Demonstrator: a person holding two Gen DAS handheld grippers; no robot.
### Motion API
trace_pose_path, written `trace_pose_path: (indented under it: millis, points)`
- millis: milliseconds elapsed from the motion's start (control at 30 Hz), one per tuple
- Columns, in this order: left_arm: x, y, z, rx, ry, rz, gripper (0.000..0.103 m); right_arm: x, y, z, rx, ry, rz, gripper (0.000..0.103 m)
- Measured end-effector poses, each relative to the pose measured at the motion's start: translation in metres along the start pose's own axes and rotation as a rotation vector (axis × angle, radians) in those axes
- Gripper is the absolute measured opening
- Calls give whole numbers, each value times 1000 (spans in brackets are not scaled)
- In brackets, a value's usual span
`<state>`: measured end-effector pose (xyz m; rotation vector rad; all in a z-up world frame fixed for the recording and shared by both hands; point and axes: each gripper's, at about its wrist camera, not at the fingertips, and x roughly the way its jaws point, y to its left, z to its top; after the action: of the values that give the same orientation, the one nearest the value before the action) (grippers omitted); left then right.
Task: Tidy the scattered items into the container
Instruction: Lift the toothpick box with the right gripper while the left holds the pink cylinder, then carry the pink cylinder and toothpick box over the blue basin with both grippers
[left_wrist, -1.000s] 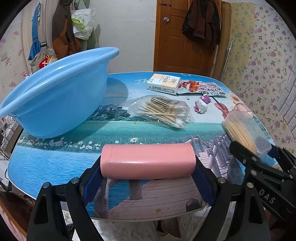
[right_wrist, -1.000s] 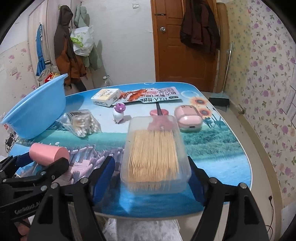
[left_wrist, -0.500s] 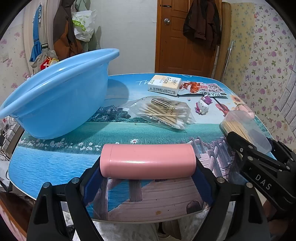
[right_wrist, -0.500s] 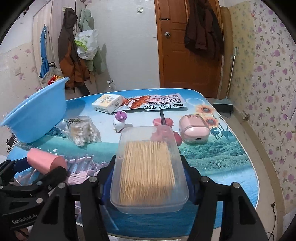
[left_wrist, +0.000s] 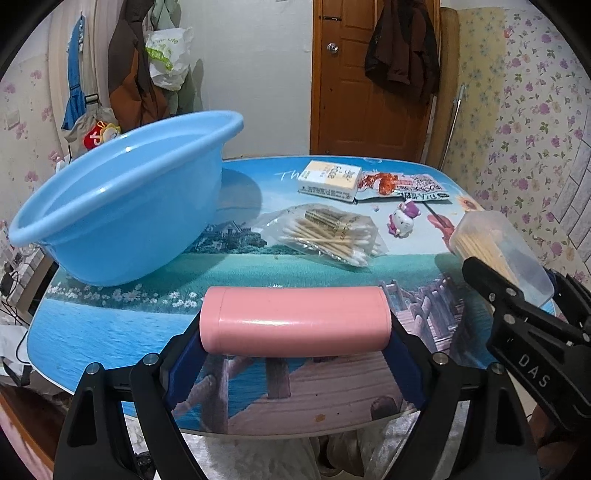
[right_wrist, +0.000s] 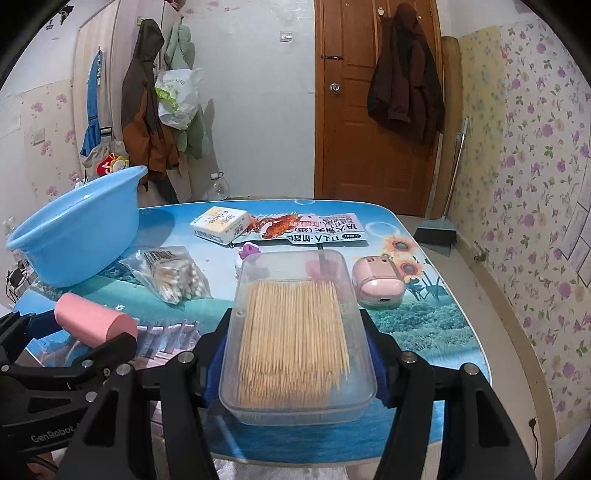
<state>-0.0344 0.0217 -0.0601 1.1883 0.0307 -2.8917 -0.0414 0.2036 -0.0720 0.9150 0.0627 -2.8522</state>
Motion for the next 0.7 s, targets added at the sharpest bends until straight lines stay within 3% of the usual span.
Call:
trace_pose_path:
  millis: [700]
  points:
    - [-54,17,11,-24,-96,-12,86,-51,4,10,44,-39,-32,63]
